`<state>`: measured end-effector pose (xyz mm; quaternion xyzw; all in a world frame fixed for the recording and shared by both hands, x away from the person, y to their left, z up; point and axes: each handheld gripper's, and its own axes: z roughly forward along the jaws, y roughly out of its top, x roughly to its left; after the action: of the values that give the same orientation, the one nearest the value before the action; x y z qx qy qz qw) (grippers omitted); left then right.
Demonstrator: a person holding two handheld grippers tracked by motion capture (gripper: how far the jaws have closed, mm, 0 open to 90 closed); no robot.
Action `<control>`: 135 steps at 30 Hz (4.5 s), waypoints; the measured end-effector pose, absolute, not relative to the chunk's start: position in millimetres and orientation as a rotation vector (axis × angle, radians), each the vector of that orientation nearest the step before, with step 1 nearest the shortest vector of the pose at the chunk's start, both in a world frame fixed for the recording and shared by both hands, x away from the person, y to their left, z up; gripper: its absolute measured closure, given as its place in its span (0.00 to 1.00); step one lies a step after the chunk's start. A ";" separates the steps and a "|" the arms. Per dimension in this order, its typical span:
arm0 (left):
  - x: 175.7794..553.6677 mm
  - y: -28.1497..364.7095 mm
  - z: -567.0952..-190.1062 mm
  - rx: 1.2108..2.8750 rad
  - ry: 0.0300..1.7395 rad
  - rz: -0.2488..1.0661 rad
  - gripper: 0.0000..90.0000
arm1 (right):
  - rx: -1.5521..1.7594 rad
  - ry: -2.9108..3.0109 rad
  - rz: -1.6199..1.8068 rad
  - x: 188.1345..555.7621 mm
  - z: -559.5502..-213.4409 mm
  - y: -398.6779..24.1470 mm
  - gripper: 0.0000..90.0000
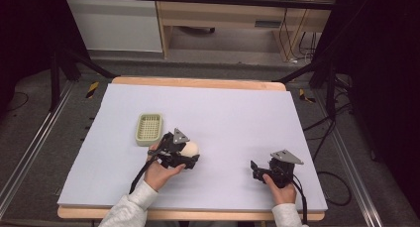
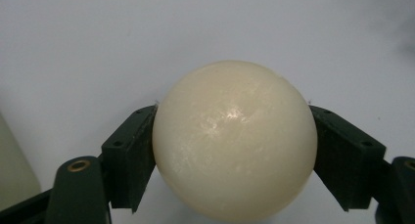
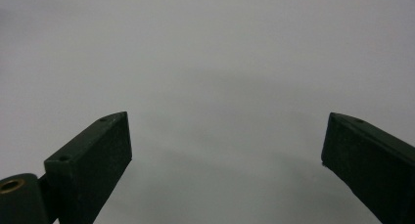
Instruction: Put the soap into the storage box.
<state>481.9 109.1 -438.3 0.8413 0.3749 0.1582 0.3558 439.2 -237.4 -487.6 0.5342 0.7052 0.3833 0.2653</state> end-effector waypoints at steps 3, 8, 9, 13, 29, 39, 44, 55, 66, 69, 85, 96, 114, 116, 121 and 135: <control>483.2 119.0 -438.4 2.174 0.976 0.412 0.27 | 1.439 1.905 1.033 439.6 -487.9 -237.8 0.06; 485.8 133.7 -434.5 2.148 1.003 0.431 0.27 | 1.447 1.901 1.032 439.9 -487.9 -238.2 0.06; 485.8 133.7 -434.5 2.148 1.003 0.431 0.27 | 1.447 1.901 1.032 439.9 -487.9 -238.2 0.06; 489.2 144.4 -431.2 2.119 1.024 0.441 0.27 | 1.458 1.902 1.039 439.9 -487.7 -238.4 0.06; 505.5 171.3 -428.0 2.071 1.103 0.465 0.27 | 1.448 1.896 1.042 439.0 -487.3 -238.4 0.06; 515.4 188.0 -425.3 2.035 1.154 0.473 0.27 | 1.441 1.885 1.042 438.2 -487.2 -238.6 0.06; 521.2 195.0 -425.5 2.025 1.179 0.478 0.27 | 1.442 1.884 1.040 438.2 -487.3 -238.5 0.06; 535.9 211.8 -429.0 2.006 1.244 0.499 0.27 | 1.439 1.889 1.037 438.3 -487.3 -237.7 0.06; 545.5 219.5 -428.2 1.991 1.269 0.496 0.27 | 1.442 1.885 1.039 438.1 -487.3 -238.0 0.06; 549.8 219.9 -429.1 1.988 1.275 0.502 0.27 | 1.440 1.885 1.038 438.1 -487.2 -238.2 0.06; 559.4 229.2 -434.2 1.991 1.306 0.509 0.27 | 1.438 1.884 1.027 438.4 -487.5 -237.3 0.06; 564.1 228.3 -440.1 2.013 1.313 0.512 0.27 | 1.437 1.885 1.026 438.3 -487.5 -237.1 0.06; 566.3 226.5 -446.4 2.040 1.320 0.516 0.27 | 1.434 1.884 1.023 438.3 -487.6 -236.8 0.06; 566.5 225.2 -447.3 2.035 1.323 0.520 0.27 | 1.434 1.886 1.023 438.3 -487.6 -236.9 0.06; 566.3 224.5 -448.5 2.056 1.319 0.526 0.27 | 1.435 1.887 1.022 438.3 -487.5 -236.8 0.06; 564.7 225.5 -446.3 2.028 1.317 0.545 0.25 | 1.433 1.888 1.022 438.0 -487.4 -236.4 0.06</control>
<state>564.7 225.5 -446.3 0.7736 0.5025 0.2078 0.3253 438.0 -236.4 -487.4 0.5336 0.7028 0.3805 0.2766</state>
